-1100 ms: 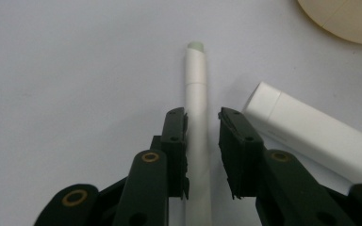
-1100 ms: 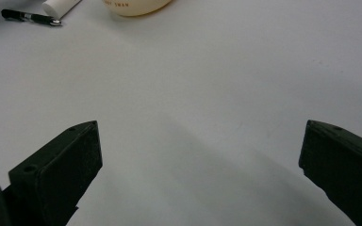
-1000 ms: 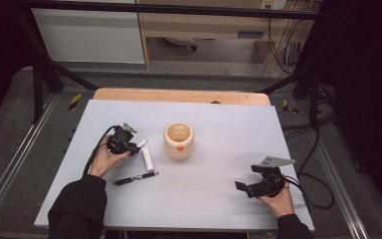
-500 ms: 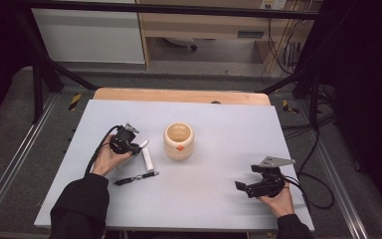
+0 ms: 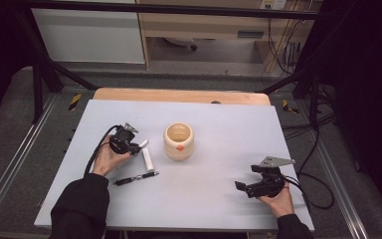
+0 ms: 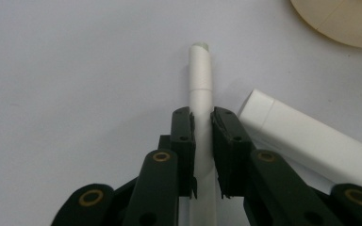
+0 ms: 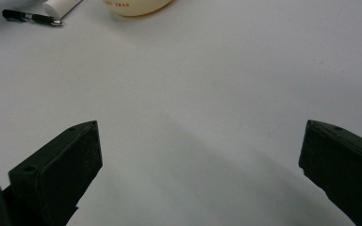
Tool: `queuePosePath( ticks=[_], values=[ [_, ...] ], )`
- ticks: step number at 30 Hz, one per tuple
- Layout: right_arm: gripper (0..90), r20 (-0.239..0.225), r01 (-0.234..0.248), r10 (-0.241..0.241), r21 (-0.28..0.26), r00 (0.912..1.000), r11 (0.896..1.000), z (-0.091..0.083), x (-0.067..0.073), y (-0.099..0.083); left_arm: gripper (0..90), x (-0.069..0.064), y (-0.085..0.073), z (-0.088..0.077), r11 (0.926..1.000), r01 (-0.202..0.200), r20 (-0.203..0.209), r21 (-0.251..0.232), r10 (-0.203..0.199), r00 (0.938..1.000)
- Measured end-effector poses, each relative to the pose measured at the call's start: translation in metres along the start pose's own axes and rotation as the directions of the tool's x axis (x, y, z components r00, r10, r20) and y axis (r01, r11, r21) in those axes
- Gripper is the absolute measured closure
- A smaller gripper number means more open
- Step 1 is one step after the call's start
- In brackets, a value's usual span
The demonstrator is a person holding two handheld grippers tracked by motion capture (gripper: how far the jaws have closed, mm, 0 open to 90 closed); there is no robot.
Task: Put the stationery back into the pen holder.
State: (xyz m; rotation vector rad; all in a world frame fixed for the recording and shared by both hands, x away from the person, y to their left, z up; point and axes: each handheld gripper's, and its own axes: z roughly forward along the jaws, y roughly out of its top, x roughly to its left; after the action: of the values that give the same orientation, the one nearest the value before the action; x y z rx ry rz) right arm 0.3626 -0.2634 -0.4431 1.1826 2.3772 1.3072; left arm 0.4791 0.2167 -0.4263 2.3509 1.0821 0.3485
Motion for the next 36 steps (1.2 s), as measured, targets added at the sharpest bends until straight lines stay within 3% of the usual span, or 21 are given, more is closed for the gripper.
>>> queuePosePath(
  ticks=[19, 28, 36],
  values=[
    [0.7, 0.002, 0.002, -0.002, 0.001, 1.0, 1.0, 0.0, 0.0, 0.0, 78.8, 0.002, -0.002, -0.019, 0.9997, 0.005, -0.007, -0.024, -0.005, 1.0],
    [0.7, 0.003, 0.003, -0.003, 0.005, 1.0, 1.0, 0.0, 0.0, 0.0, 78.7, 0.001, -0.001, -0.035, 0.9968, 0.02, 0.004, -0.078, -0.019, 0.9998],
    [0.7, 0.004, 0.004, -0.004, 0.005, 1.0, 1.0, 0.0, 0.0, 0.0, 78.8, 0.0, -0.002, -0.049, 0.9892, 0.042, 0.01, -0.14, -0.041, 0.9991]
  ],
)
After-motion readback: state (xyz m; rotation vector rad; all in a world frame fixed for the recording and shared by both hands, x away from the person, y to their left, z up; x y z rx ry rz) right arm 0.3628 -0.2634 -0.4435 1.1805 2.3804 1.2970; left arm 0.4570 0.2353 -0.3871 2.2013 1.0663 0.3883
